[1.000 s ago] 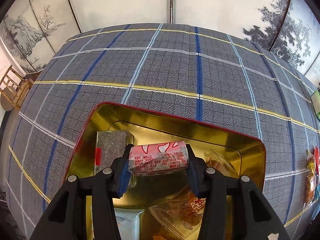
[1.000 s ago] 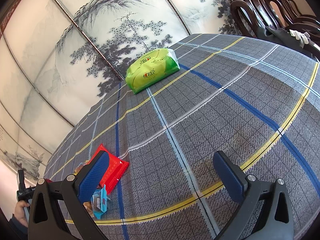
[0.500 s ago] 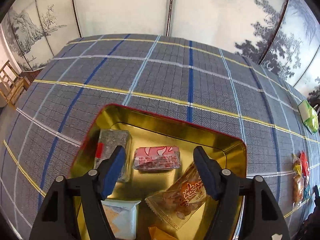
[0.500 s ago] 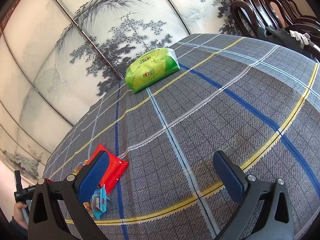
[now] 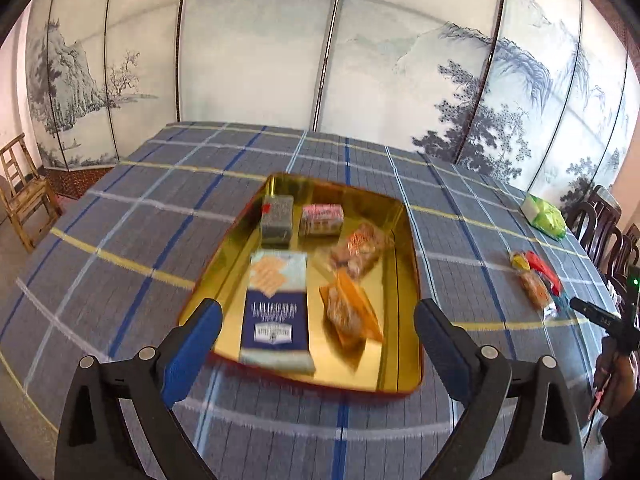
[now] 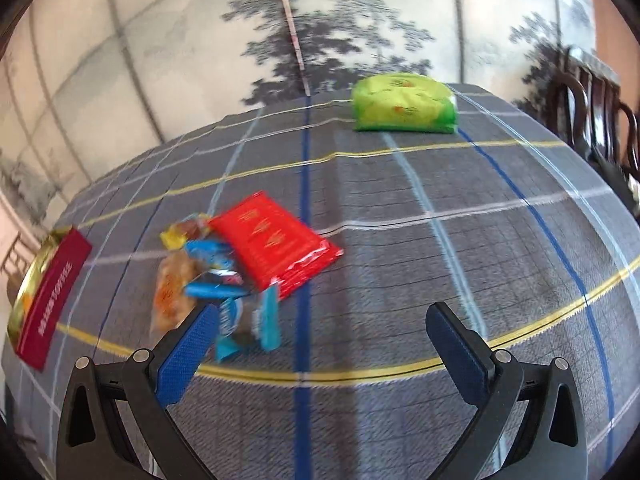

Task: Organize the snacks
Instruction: 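Grasp the blue wrapped candy with the right gripper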

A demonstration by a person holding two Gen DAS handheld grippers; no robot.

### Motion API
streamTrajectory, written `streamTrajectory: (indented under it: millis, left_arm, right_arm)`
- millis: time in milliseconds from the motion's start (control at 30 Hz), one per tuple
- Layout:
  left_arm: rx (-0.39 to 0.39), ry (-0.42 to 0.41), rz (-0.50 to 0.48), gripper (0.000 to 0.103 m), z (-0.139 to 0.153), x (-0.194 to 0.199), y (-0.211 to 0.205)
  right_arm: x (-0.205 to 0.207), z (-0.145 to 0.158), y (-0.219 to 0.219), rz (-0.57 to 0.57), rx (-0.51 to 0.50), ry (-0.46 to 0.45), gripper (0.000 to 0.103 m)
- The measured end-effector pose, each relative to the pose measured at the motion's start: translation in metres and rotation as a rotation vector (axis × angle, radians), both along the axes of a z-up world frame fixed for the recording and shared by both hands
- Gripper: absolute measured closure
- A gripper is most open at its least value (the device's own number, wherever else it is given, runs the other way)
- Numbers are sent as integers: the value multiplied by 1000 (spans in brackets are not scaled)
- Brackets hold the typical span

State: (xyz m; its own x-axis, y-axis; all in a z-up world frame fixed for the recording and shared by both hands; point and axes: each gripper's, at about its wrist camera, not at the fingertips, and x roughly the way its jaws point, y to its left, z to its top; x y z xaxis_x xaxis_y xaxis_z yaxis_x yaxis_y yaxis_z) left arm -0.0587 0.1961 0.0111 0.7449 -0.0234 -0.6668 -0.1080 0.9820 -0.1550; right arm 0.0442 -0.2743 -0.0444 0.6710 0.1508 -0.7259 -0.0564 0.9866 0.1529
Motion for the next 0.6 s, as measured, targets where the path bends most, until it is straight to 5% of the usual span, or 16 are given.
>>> streamTrajectory:
  millis: [100, 300, 600]
  left_arm:
    - [-26, 56, -20, 8, -27, -21, -11]
    - [-68, 63, -87, 8, -45, -43, -38]
    - [-87, -16, -145, 8, -24, -54, -60]
  right_arm:
    - [5, -8, 17, -1, -53, 28, 7]
    - [16, -10, 11, -19, 17, 49, 68]
    - [-6, 2, 23, -26, -140, -8, 71]
